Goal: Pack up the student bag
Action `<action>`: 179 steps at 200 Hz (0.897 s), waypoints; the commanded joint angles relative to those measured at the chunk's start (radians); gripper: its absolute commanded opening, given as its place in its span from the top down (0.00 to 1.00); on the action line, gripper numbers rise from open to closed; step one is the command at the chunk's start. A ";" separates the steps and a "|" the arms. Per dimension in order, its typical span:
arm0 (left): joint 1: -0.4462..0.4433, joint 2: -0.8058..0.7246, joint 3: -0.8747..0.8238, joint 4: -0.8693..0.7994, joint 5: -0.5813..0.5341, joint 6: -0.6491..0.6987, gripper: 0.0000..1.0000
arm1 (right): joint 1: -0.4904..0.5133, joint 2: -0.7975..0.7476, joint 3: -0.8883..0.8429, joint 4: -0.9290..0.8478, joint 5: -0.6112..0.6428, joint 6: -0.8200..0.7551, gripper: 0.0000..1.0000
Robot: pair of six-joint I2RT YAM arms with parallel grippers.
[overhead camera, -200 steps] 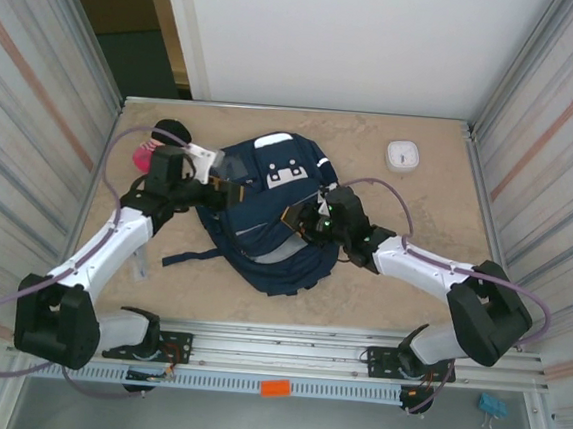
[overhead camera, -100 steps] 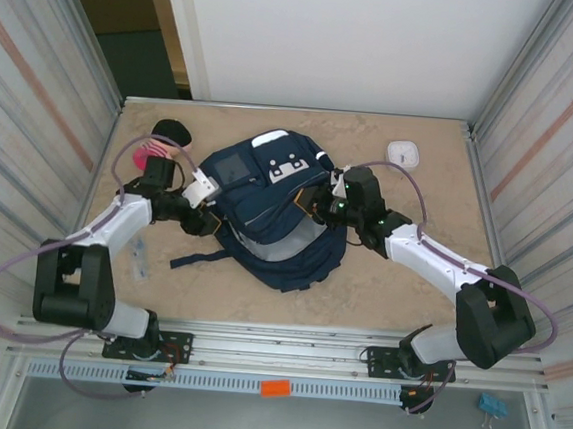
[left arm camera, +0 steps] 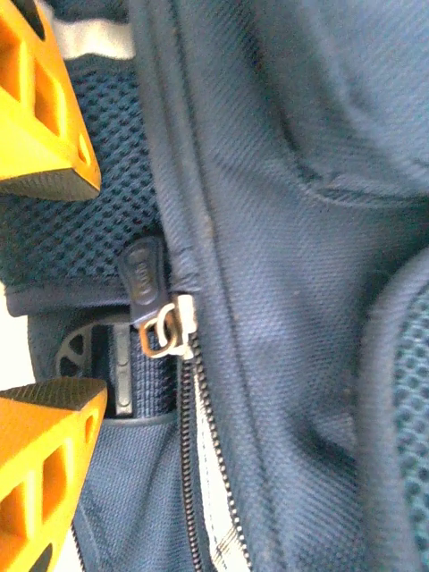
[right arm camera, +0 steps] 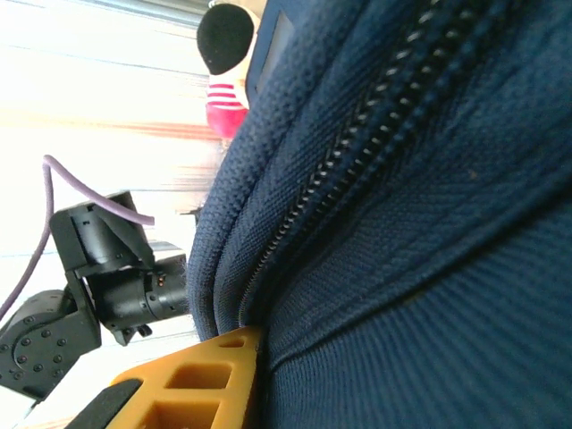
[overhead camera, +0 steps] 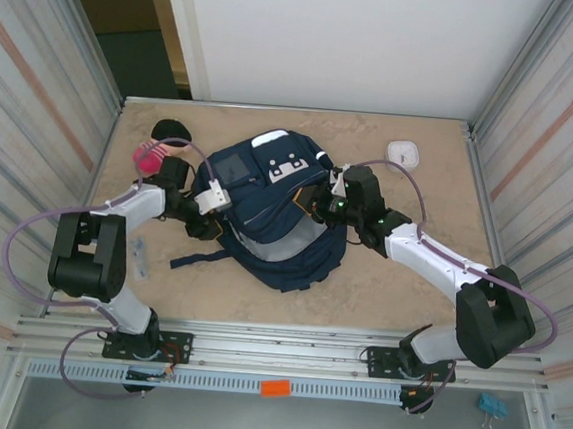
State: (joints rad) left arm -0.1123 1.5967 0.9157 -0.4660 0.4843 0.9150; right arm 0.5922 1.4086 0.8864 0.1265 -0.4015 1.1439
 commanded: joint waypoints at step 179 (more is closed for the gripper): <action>-0.054 -0.093 -0.006 -0.049 0.089 -0.155 1.00 | 0.172 0.029 -0.151 0.174 0.082 0.158 0.64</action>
State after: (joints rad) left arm -0.1364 1.5517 0.9195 -0.4648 0.5270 0.8276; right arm 0.7315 1.4067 0.7555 0.1940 -0.3130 1.2388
